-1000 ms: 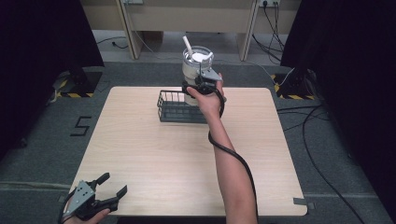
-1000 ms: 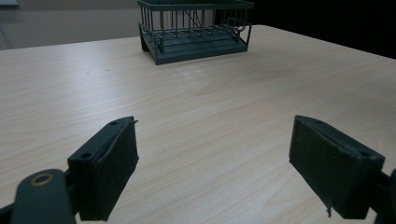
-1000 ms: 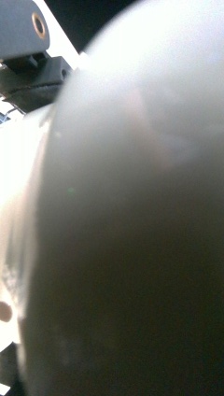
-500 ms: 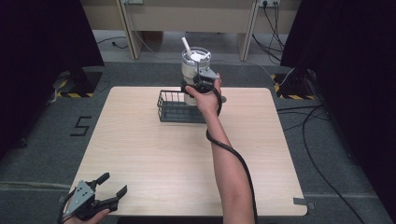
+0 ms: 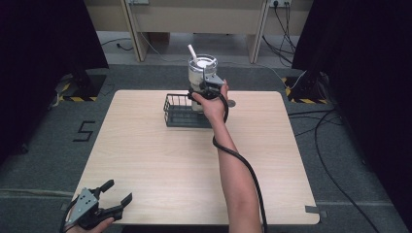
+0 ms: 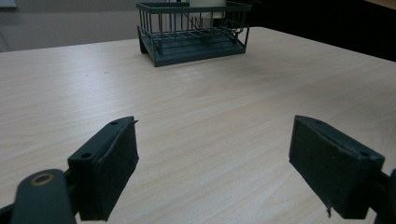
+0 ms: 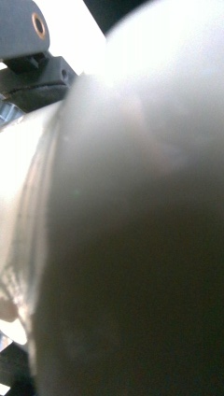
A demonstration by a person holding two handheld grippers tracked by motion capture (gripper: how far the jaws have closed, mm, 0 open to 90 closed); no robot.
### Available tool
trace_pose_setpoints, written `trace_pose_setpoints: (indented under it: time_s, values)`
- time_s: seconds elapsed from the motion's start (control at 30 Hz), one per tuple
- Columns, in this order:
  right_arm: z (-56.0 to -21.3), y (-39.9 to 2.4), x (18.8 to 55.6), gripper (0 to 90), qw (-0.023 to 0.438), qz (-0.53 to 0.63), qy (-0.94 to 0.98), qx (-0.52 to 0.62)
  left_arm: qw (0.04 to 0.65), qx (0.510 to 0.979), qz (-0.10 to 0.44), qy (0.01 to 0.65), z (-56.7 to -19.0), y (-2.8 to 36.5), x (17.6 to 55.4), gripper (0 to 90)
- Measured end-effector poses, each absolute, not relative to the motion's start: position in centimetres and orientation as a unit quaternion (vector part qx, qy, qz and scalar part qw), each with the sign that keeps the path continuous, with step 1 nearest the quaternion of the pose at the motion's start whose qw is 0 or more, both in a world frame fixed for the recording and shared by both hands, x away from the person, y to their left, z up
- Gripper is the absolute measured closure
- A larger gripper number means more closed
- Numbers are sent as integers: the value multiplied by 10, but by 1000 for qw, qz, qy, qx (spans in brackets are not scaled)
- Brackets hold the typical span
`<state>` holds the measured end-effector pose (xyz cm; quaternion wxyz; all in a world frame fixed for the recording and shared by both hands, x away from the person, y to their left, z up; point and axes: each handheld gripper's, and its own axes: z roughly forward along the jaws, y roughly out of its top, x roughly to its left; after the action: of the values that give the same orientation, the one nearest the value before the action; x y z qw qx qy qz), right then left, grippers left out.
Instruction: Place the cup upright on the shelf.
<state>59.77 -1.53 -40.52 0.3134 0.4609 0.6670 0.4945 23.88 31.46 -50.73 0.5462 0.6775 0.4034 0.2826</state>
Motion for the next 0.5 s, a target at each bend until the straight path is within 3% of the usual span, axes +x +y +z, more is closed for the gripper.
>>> trace_pose_setpoints:
  time_s: [0.5]
  values:
    - [-429, -13, 599, 101, 309, 482, 674, 466, 547, 677, 281, 404, -507, 315, 239, 149]
